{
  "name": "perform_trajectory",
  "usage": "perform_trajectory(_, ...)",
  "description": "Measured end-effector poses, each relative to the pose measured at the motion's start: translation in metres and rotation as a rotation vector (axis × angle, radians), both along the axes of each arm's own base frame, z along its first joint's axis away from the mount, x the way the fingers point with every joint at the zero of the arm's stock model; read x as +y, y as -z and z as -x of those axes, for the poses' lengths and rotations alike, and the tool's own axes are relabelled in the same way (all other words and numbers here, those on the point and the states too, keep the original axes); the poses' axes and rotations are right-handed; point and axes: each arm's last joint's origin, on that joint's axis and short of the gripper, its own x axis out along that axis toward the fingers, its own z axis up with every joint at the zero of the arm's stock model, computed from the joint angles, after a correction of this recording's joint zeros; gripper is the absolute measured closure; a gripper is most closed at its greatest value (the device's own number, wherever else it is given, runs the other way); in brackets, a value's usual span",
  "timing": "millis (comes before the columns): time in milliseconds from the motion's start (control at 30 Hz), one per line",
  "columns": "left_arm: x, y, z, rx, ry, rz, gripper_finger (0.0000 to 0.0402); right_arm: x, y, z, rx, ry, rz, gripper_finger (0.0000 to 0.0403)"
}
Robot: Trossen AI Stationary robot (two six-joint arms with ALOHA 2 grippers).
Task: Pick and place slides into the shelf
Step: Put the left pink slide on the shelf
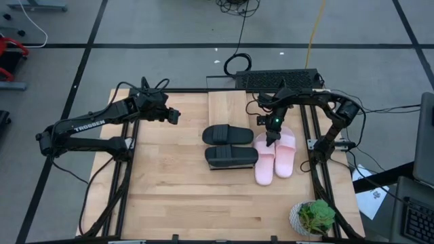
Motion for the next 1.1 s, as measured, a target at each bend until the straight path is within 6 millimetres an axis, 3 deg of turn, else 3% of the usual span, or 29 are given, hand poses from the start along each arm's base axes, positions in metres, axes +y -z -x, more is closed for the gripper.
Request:
perform_trajectory(433,0.000,0.000,0.000,0.003,0.006,-0.007,0.0316,0.011,0.023,0.014,0.040,0.031,-0.036,0.0211)
perform_trajectory(833,0.000,0.000,0.000,0.007,0.006,-0.016,0.0316,0.014,0.024,0.015,0.023,0.053,-0.098,0.0213)
perform_trajectory(967,0.000,0.000,0.000,0.008,0.008,-0.018,0.0316,0.014,0.024,0.015,0.025,0.056,-0.100,0.0237)
perform_trajectory(1100,0.000,0.000,0.000,0.011,0.008,-0.023,0.0316,0.014,0.024,0.015,0.027,0.057,-0.098,0.0287)
